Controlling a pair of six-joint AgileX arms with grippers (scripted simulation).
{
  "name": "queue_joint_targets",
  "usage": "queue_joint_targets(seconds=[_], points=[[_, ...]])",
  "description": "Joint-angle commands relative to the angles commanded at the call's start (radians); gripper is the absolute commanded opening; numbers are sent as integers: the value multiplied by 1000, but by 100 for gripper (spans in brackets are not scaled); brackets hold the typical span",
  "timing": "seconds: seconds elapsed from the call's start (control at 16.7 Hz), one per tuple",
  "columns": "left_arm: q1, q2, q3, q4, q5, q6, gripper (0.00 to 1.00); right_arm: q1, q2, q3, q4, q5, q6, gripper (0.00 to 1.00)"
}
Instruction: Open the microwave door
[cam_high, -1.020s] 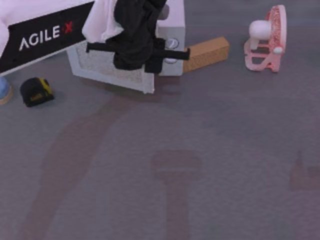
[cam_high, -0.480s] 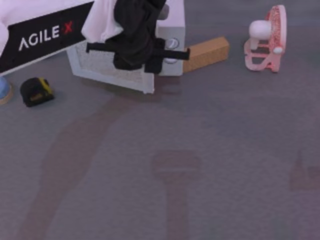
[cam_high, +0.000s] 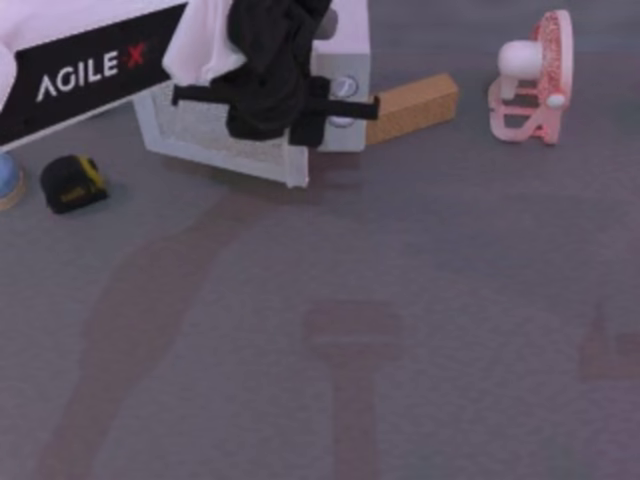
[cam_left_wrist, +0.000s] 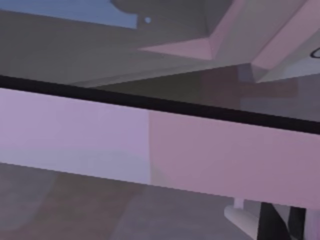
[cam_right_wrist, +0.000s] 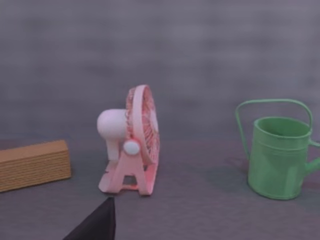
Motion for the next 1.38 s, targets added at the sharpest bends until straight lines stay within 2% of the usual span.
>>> queue_joint_targets(seconds=[0.54,0.9,1.38], points=[[-6,1,-5,2,7,-1,0,0,0,0,0,0,0,100],[20,-81,-124,53,59,107,0,0,0,0,0,0,0,100],[22,-89,-131,59,63,116,0,0,0,0,0,0,0,100]])
